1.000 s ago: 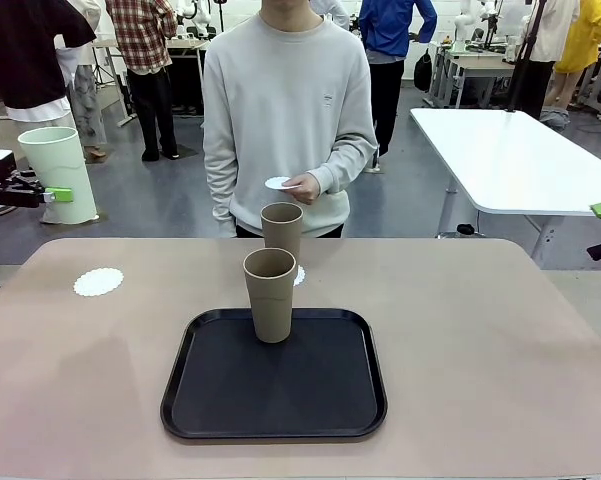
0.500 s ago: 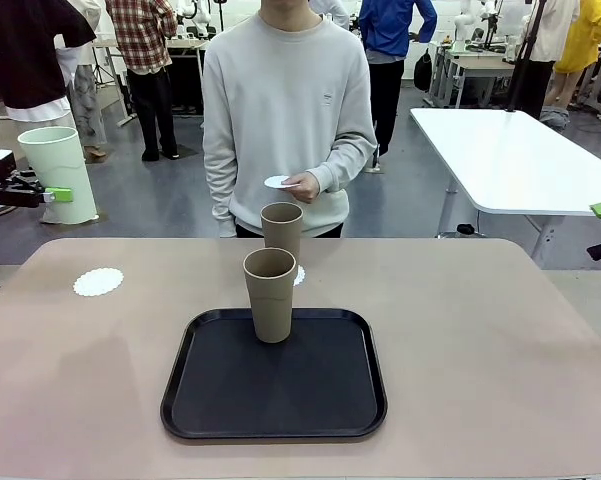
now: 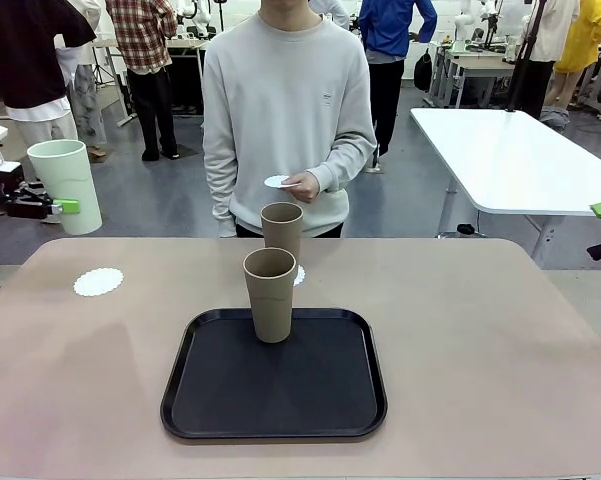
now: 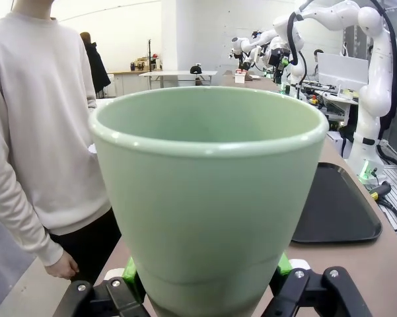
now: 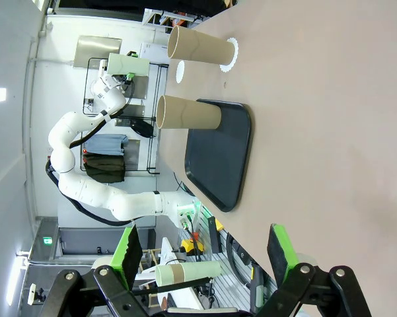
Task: Place coasters on the table and set cups on them.
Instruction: Take one Reusable plastic cup from the Flat Tray and place it on a coaster set by the human.
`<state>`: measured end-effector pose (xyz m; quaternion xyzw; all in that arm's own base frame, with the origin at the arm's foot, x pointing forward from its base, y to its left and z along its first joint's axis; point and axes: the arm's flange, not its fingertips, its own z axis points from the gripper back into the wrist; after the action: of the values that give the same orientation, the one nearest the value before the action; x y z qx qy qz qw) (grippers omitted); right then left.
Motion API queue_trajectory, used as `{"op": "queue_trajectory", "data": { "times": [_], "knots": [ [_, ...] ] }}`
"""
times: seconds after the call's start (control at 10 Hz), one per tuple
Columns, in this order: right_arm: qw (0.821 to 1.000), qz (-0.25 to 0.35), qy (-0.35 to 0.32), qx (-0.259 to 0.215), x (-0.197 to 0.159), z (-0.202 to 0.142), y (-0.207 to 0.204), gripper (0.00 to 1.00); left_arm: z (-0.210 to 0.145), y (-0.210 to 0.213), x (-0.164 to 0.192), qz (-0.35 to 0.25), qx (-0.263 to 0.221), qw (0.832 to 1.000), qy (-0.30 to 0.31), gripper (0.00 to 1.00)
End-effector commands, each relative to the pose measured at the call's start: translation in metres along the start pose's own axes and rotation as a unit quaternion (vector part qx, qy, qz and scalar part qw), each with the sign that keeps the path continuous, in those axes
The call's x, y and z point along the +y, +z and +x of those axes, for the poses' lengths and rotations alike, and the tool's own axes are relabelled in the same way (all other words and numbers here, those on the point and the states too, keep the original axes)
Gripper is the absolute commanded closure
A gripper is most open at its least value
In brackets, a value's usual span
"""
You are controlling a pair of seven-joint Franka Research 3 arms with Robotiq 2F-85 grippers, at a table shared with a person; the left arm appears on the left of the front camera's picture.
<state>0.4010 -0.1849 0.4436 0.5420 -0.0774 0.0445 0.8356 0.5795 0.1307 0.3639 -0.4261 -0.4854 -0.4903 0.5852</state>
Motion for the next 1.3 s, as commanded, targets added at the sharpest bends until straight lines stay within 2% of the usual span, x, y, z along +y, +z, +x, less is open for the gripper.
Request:
{"op": "queue_trajectory", "data": {
  "times": [0.0, 0.7, 1.2],
  "knots": [
    [1.000, 0.001, 0.005, -0.004, 0.000, 0.001, -0.001, 0.00, -0.013, -0.003, 0.005, -0.007, 0.006, 1.000, -0.017, 0.16],
    [1.000, 0.001, 0.005, -0.004, 0.000, 0.001, -0.001, 0.00, -0.059, 0.002, 0.009, -0.026, -0.012, 0.999, -0.029, 0.16],
    [1.000, 0.001, 0.005, -0.004, 0.000, 0.001, -0.001, 0.00, -0.092, -0.003, 0.007, -0.029, -0.016, 0.999, -0.007, 0.16]
  ]
}}
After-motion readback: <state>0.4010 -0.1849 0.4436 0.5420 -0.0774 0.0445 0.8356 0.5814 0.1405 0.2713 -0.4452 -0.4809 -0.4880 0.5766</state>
